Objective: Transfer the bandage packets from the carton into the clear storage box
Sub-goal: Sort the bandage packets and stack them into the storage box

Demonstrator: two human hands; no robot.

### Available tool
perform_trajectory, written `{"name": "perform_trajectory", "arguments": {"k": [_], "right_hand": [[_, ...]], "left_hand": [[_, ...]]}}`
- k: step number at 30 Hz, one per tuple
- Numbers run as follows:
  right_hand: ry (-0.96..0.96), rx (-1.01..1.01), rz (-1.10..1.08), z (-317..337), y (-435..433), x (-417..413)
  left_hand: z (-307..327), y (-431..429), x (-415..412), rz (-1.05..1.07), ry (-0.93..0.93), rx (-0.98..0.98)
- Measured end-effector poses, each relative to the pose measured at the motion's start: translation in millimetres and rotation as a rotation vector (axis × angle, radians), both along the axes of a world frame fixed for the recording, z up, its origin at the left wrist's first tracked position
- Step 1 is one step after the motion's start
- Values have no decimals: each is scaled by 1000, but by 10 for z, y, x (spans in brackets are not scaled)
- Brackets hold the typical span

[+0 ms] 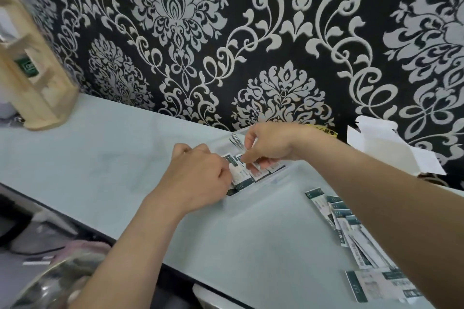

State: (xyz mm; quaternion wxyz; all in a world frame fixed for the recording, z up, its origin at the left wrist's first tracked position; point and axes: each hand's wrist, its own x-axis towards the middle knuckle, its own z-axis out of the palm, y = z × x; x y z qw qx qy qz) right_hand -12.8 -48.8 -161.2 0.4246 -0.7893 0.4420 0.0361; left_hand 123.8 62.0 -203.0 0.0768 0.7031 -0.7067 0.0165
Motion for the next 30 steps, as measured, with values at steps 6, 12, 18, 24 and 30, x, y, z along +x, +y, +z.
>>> {"name": "perform_trajectory", "arguments": {"k": [6, 12, 18, 24, 30], "right_hand": [[6, 76, -21, -80, -72, 42], [-15, 139, -39, -117, -116, 29], [-28, 169, -40, -108, -102, 15], [65, -69, 6, 35, -79, -61], [357, -438, 116, 0, -4, 7]], "left_hand": [[-35, -21, 8, 8, 2, -8], [-44, -42, 1, 9, 23, 3], [-62, -48, 9, 7, 33, -13], [-70, -45, 14, -2, 44, -89], [-114, -64, -27, -49, 100, 30]]}}
